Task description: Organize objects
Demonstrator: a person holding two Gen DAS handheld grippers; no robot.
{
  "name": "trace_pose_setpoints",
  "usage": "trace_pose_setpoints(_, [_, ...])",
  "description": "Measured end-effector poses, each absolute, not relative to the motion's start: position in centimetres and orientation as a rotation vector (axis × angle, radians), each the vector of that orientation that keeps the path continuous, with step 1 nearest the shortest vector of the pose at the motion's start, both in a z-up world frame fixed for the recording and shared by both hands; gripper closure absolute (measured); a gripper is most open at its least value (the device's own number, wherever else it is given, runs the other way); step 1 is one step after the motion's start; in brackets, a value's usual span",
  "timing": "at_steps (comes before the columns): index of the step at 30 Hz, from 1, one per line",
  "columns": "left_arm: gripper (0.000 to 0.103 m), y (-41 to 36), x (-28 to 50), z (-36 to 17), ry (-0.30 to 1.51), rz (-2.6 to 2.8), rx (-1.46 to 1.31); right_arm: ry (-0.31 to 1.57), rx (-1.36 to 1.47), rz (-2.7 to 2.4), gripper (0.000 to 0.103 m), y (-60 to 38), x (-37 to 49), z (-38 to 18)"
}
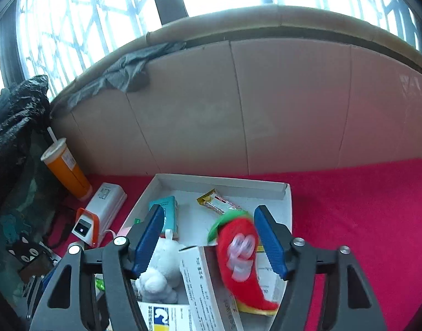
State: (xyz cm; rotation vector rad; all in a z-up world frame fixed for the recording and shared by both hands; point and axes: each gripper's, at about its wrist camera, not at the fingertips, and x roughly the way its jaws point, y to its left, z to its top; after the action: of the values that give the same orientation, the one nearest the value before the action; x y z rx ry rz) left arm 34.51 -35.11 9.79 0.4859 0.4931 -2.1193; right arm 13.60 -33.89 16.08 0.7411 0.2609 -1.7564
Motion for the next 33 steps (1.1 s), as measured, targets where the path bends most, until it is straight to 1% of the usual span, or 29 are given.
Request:
trace_pose_setpoints(4, [0.007,-34.1,34.5,10.6,0.444,-2.109,0.470,0.240,0.696,-1.771,0.028,-31.8,14.1,17.2])
trace_pose_setpoints(6, [0.006,-33.5,34.4,10.9,0.419,-2.095,0.462,0.216,0.670,-1.771,0.023,-30.4,14.4,17.8])
trace_pose_setpoints(9, [0.006,-32.8,34.6,11.3,0.406,-2.072,0.448,0.183,0.607,-1.784,0.018,-28.2,14.9,18.9])
trace_pose_setpoints(11, [0.004,-32.5,34.8,11.5,0.399,-2.046,0.450,0.161,0.548,-1.808,0.016,-26.4,15.4,19.8])
trace_pose_setpoints(13, [0.003,-32.0,35.1,11.7,0.394,-2.021,0.461,0.132,0.495,-1.859,0.009,-24.4,15.6,20.5])
trace_pose_setpoints(15, [0.003,-31.5,35.4,12.0,0.403,-2.027,0.471,0.101,0.486,-1.884,0.000,-22.8,15.5,20.7])
trace_pose_setpoints(17, [0.003,-30.7,35.5,12.2,0.385,-1.986,0.491,0.097,0.514,-1.881,0.000,-21.5,15.5,20.5])
trace_pose_setpoints(21, [0.003,-28.3,35.5,13.0,0.290,-1.900,0.488,0.058,0.531,-1.881,0.000,-19.0,15.6,20.5])
trace_pose_setpoints(27, [0.003,-25.2,36.5,14.8,0.319,-1.977,0.400,-0.001,0.481,-1.913,0.000,-15.4,15.9,21.3])
trace_pose_setpoints(33, [0.003,-23.2,36.4,15.9,0.307,-1.995,0.397,-0.032,0.441,-1.952,0.000,-12.5,15.9,21.8])
